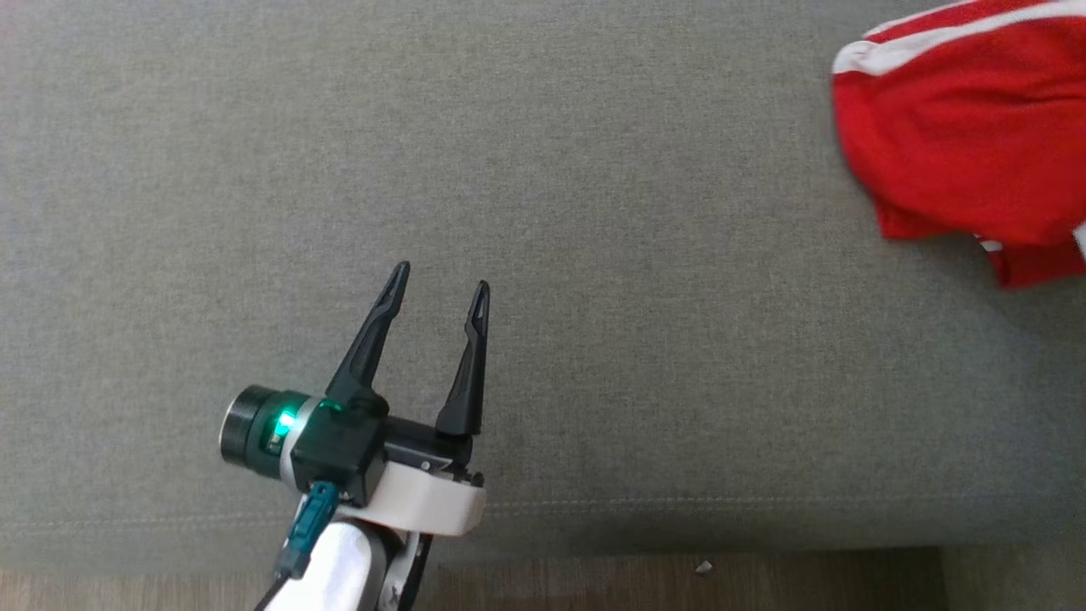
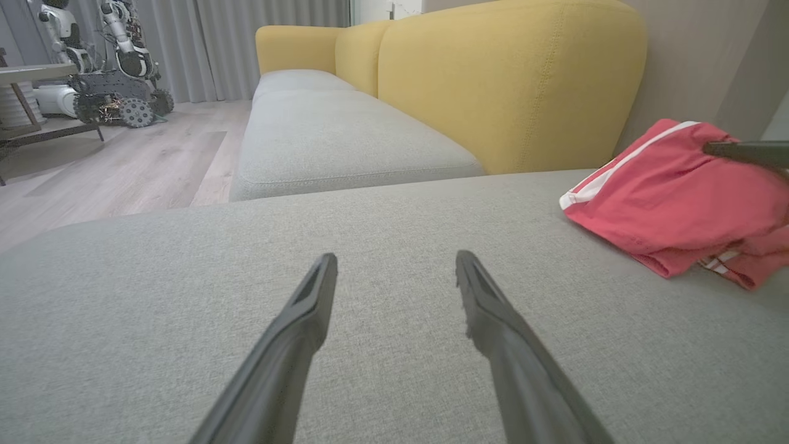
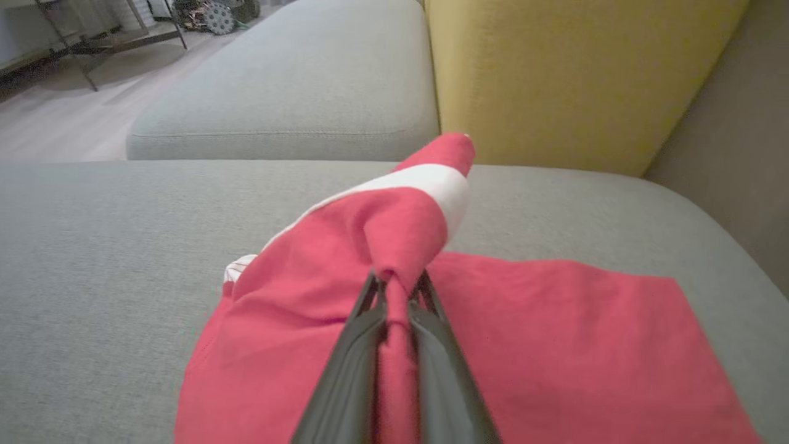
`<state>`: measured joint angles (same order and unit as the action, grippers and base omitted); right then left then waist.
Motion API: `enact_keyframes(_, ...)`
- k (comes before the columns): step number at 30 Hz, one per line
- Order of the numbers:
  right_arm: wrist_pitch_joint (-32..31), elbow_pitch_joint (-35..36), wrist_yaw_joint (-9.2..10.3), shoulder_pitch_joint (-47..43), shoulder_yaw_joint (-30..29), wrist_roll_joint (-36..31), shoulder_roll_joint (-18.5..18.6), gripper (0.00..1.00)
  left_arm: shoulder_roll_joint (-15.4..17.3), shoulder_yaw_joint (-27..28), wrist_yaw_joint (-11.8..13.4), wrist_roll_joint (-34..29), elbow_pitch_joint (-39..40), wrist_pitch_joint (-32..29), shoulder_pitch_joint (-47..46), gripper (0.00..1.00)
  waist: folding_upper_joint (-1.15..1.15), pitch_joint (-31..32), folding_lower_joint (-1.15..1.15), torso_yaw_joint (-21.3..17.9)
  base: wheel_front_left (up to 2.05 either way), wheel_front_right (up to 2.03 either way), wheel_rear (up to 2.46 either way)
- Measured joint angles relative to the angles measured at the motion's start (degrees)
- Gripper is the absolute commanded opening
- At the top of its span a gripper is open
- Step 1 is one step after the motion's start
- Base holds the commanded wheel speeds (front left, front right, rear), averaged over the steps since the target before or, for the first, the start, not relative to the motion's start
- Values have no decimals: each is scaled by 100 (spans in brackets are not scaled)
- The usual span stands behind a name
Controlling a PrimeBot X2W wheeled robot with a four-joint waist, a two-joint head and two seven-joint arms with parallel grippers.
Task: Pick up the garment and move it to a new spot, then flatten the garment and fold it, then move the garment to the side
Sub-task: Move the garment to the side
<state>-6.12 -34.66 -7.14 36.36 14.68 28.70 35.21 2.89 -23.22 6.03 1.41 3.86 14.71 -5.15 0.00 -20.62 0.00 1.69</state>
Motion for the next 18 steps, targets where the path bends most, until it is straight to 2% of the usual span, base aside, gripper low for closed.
enact_keyframes(5,-241,131,0,-227,-648,-164,111,0,0,14,-52,-32,-10,0,-37,100,0,-26,0,8,0,0,0)
enact_keyframes(9,-410,178,0,-236,-1191,-783,174,0,0,14,-55,-32,-11,0,-40,100,0,-42,0,54,0,0,0)
enact_keyframes(12,-528,291,0,-292,-1533,-1272,87,0,1,13,-57,-32,-15,0,-42,100,0,-52,0,94,0,0,0)
enact_keyframes(13,-566,342,0,-339,-1679,-1447,14,31,0,11,-58,-32,-15,0,-42,100,0,-58,0,109,0,0,0)
enact_keyframes(14,-575,390,0,-383,-1814,-1670,-57,100,1,13,-58,-32,-20,0,-43,100,0,-62,0,124,0,0,0)
enact_keyframes(18,-485,748,0,-536,-2399,-2761,-372,100,0,18,-118,-31,-52,0,-79,100,0,-41,0,192,0,0,0)
